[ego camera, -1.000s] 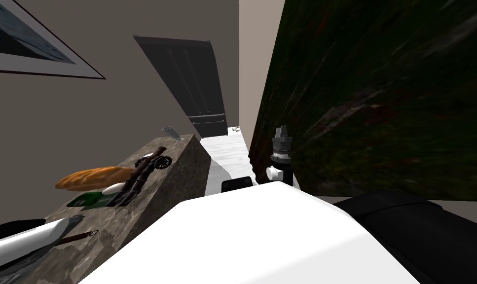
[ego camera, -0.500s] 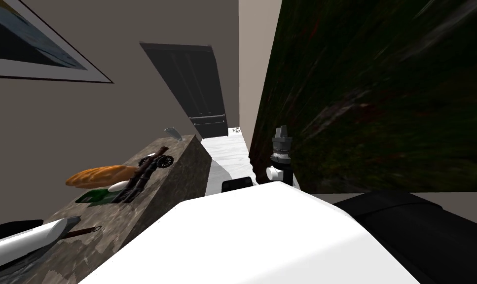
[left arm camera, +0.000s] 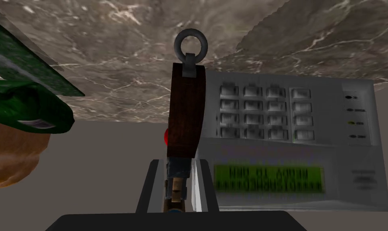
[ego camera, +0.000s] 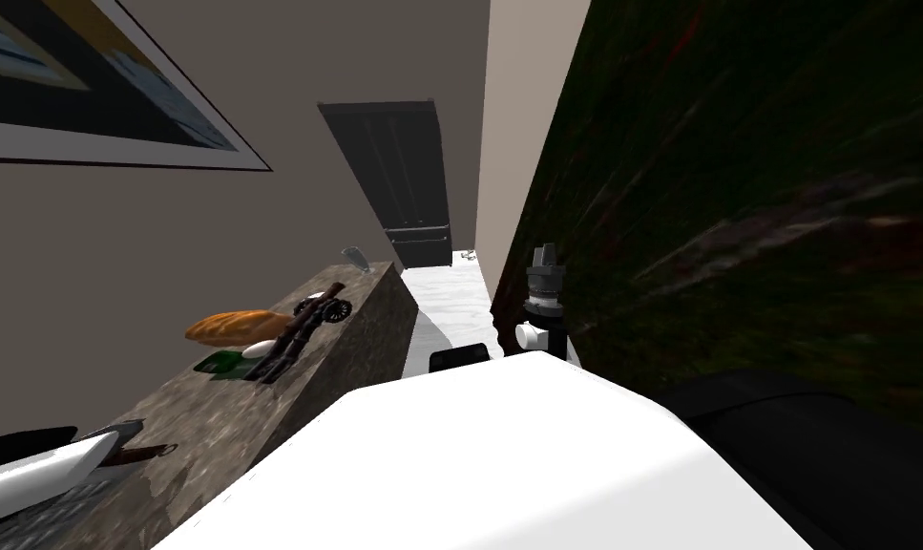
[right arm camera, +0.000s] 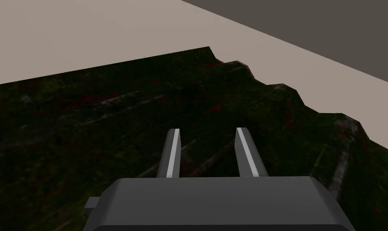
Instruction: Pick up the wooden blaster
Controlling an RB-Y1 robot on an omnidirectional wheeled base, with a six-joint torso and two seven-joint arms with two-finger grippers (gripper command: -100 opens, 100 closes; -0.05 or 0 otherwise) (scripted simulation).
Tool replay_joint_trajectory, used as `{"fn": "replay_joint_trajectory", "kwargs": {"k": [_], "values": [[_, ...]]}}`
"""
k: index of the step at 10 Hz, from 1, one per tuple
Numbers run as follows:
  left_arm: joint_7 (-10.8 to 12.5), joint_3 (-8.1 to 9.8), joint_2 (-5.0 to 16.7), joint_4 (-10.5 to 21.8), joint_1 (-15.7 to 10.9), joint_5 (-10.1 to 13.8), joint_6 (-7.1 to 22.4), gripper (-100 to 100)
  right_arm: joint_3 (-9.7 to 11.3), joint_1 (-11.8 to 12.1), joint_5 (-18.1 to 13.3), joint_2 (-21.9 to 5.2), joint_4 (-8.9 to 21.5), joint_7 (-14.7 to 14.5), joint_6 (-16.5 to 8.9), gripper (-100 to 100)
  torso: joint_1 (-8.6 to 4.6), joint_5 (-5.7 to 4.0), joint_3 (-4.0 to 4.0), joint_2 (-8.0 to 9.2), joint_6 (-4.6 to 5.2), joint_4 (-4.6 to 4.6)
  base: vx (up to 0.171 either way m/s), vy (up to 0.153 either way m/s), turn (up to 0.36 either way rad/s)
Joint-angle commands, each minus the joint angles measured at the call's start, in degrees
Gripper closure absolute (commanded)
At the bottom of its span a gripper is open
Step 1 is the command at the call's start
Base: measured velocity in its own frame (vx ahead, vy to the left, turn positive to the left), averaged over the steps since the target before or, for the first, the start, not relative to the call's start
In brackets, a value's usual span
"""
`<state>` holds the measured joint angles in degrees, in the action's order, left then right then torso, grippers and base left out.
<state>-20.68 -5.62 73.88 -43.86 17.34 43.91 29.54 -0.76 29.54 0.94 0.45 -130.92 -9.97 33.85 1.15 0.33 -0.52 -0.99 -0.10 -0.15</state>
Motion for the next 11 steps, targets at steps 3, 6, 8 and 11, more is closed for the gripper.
{"fn": "replay_joint_trajectory", "kwargs": {"k": [3,6,8,11], "values": [[5.9,1.46,2.1,-6.3,5.6,-5.8,-2.5,100,0.0,0.0,0.0,0.0,0.0,0.0,0.0,0,0.0,0.08,0.28,0.53,0.12,0.09,0.158,0.059,0.285],[12.2,2.41,3.4,-13.1,11.1,-11.9,-4.1,100,0.0,0.0,0.0,0.0,0.0,0.0,0.0,0,0.07,-0.02,0.18,0.3,-0.17,0.07,0.217,0.041,0.347],[15.0,3.36,4.8,-16.7,14.2,-14.8,-5.7,100,0.0,0.0,0.0,0.0,0.0,0.0,0.0,0,-0.07,0.0,0.38,0.72,0.05,0.14,0.108,0.017,0.223],[19.2,4.31,6.1,-22.2,17.7,-18.8,-7.3,100,0.0,0.0,0.0,0.0,0.0,0.0,0.0,0,-0.04,0.01,0.41,0.75,0.08,0.15,0.164,0.008,0.256]]}}
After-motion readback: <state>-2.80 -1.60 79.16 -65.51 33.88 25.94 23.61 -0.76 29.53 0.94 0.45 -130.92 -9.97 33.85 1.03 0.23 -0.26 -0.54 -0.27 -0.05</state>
